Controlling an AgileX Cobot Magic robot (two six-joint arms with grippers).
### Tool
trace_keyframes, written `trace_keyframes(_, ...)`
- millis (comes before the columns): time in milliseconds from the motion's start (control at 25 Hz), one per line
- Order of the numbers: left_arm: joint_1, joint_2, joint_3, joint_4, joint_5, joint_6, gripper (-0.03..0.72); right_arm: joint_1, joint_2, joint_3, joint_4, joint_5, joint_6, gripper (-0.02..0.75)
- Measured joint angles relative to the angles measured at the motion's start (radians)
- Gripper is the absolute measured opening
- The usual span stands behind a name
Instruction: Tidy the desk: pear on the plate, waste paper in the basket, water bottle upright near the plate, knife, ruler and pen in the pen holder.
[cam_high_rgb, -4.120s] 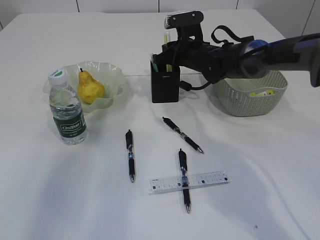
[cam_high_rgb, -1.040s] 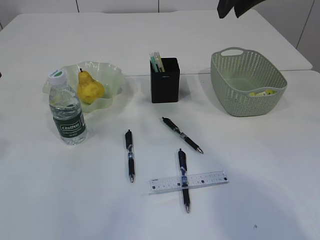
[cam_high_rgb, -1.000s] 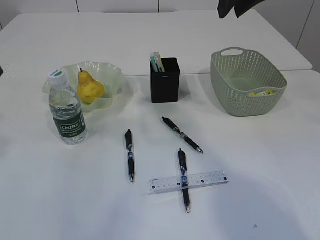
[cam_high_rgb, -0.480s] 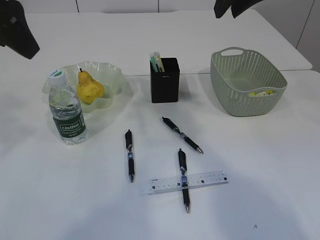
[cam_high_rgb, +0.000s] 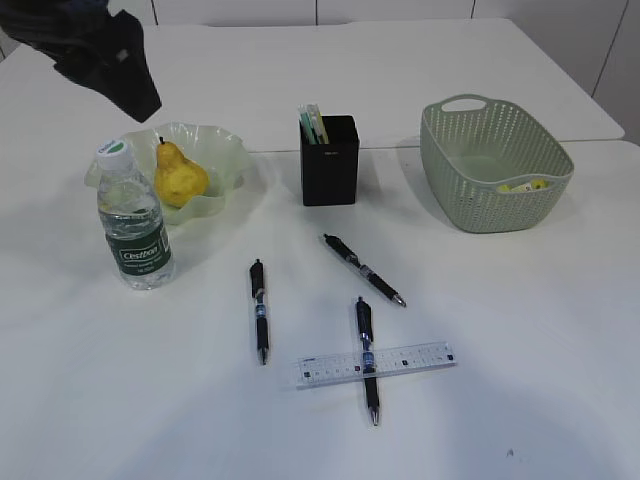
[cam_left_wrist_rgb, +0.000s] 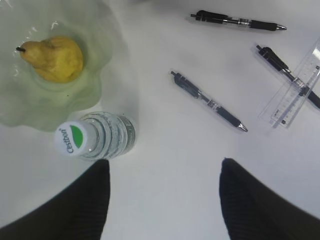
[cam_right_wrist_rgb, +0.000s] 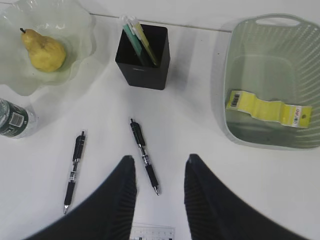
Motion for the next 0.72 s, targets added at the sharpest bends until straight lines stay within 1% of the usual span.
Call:
trace_keyframes(80,-0.017,0.016,-0.015,0.014,0.0,0.0,0.488,0.0,-0.042,0.037,-0.03,0.0,0.0,0.28)
trace_keyframes(200,-0.025,0.028,-0.023,0.021,0.0,0.002,0.488,-0.02,-0.103,0.112,-0.059,0.0,0.0,0.28)
trace_keyframes(400,-0.027,0.043,-0.024,0.023,-0.002,0.002,0.489,-0.076,-0.203,0.265,-0.07,0.0,0.003,0.28)
trace_keyframes(520,-0.041,0.049,-0.024,0.025,-0.002,0.014,0.489,-0.1,-0.264,0.379,-0.072,0.0,0.004,0.28)
trace_keyframes(720,-0.102,0.065,-0.025,0.025,-0.004,0.031,0.489,-0.109,-0.361,0.555,-0.072,-0.002,0.006,0.28)
